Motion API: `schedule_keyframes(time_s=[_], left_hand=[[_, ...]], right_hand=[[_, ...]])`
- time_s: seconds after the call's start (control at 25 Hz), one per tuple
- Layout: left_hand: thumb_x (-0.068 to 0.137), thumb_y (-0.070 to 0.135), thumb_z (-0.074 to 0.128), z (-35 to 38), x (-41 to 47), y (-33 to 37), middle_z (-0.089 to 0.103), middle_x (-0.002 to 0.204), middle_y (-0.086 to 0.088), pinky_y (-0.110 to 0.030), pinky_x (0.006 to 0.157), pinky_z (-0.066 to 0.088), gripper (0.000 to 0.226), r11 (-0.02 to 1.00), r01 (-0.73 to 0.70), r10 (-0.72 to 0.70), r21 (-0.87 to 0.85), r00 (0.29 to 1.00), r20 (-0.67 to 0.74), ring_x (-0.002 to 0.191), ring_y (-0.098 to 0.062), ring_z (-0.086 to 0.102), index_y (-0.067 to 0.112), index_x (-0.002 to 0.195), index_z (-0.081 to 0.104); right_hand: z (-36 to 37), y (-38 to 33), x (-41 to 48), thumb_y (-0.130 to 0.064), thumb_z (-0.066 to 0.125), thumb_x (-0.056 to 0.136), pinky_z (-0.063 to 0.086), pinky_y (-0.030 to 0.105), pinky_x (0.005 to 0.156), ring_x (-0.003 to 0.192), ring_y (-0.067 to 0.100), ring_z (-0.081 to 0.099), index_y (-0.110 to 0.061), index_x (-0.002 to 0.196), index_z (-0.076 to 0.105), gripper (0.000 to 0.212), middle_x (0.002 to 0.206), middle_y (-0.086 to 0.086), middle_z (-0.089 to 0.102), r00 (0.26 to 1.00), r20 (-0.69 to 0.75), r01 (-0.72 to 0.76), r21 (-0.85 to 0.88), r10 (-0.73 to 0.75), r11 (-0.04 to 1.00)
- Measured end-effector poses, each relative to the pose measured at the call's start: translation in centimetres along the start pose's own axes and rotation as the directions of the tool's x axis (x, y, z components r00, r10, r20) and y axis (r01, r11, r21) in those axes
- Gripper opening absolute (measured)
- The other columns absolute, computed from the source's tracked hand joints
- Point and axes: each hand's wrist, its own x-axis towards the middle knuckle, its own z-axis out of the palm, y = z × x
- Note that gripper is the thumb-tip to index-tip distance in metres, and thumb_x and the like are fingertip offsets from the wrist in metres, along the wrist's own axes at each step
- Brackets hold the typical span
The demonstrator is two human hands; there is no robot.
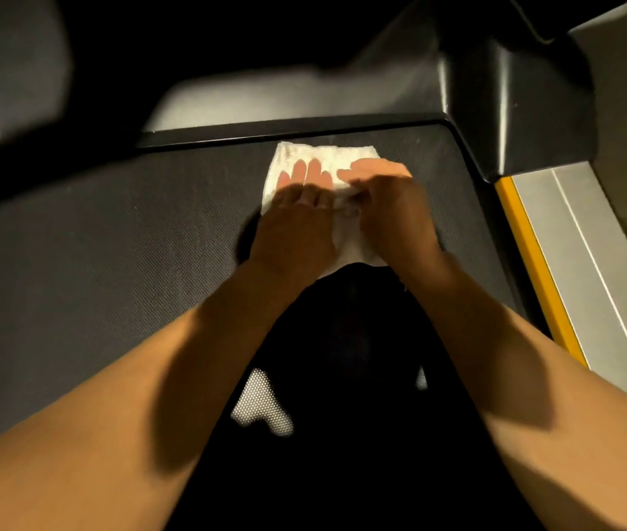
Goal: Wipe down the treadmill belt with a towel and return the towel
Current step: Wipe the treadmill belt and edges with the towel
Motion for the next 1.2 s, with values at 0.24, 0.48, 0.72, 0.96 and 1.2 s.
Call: schedule_keyframes(time_s=[0.24, 0.48, 0.72, 0.96, 1.2], left_hand=[[0.098, 0.037, 0.044, 0.2, 5.0, 0.6, 0.025, 0.156, -0.008, -0.044, 0.115, 0.021, 0.060, 0.985, 0.164, -0.146, -0.047, 0.955, 0.259, 0.142, -0.030, 0.024, 0.013, 0.149, 0.026], [0.097, 0.029, 0.041, 0.3, 2.6, 4.5, 0.052, 0.136, -0.014, -0.044, 0.110, 0.027, 0.043, 0.995, -0.084, 0.084, -0.053, 0.996, -0.013, 0.127, -0.032, 0.045, 0.009, 0.134, 0.048], [0.097, 0.030, 0.040, 0.7, 5.3, 4.1, 0.062, 0.123, -0.018, -0.045, 0.100, 0.042, 0.040, 0.995, -0.071, 0.072, -0.064, 0.997, 0.008, 0.111, -0.036, 0.059, 0.008, 0.125, 0.057], [0.098, 0.026, 0.038, 1.4, 3.5, 7.2, 0.052, 0.135, -0.018, -0.049, 0.114, 0.019, 0.040, 0.970, -0.223, 0.220, -0.096, 0.975, -0.040, 0.132, -0.034, 0.038, 0.004, 0.126, 0.056], [0.095, 0.019, 0.042, 0.1, 4.0, 7.0, 0.045, 0.144, -0.016, -0.051, 0.116, 0.013, 0.035, 0.965, -0.232, 0.236, -0.119, 0.972, 0.019, 0.136, -0.031, 0.034, 0.006, 0.123, 0.058]], right_hand=[[0.3, 0.5, 2.9, -0.023, 0.051, 0.094, 0.041, 0.025, 0.095, 0.111, 0.027, 0.055, -0.017, 0.119, 0.064, 0.029, 0.121, 0.009, 0.062, 0.997, 0.066, -0.044, -0.034, 0.046, 0.998], [-2.3, 4.0, -0.3, -0.009, 0.052, 0.086, 0.042, 0.008, 0.083, 0.079, -0.006, 0.054, -0.021, 0.087, 0.073, 0.025, 0.094, 0.004, 0.070, 0.975, -0.017, -0.211, 0.205, 0.219, 0.956], [-3.0, 3.9, -0.4, -0.005, 0.054, 0.087, 0.044, 0.006, 0.076, 0.071, -0.012, 0.056, -0.020, 0.080, 0.063, 0.019, 0.075, -0.014, 0.058, 0.973, -0.121, -0.186, 0.084, 0.196, 0.979], [-3.5, 5.6, -1.7, -0.029, 0.053, 0.085, 0.050, 0.042, 0.087, 0.093, 0.023, 0.062, -0.009, 0.086, 0.071, 0.027, 0.096, 0.007, 0.069, 0.953, -0.119, -0.266, 0.108, 0.279, 0.958], [-3.5, 4.4, -2.3, -0.026, 0.045, 0.093, 0.044, 0.025, 0.078, 0.092, 0.017, 0.052, -0.015, 0.093, 0.064, 0.022, 0.101, 0.003, 0.060, 0.942, -0.126, -0.310, 0.036, 0.312, 0.950]])
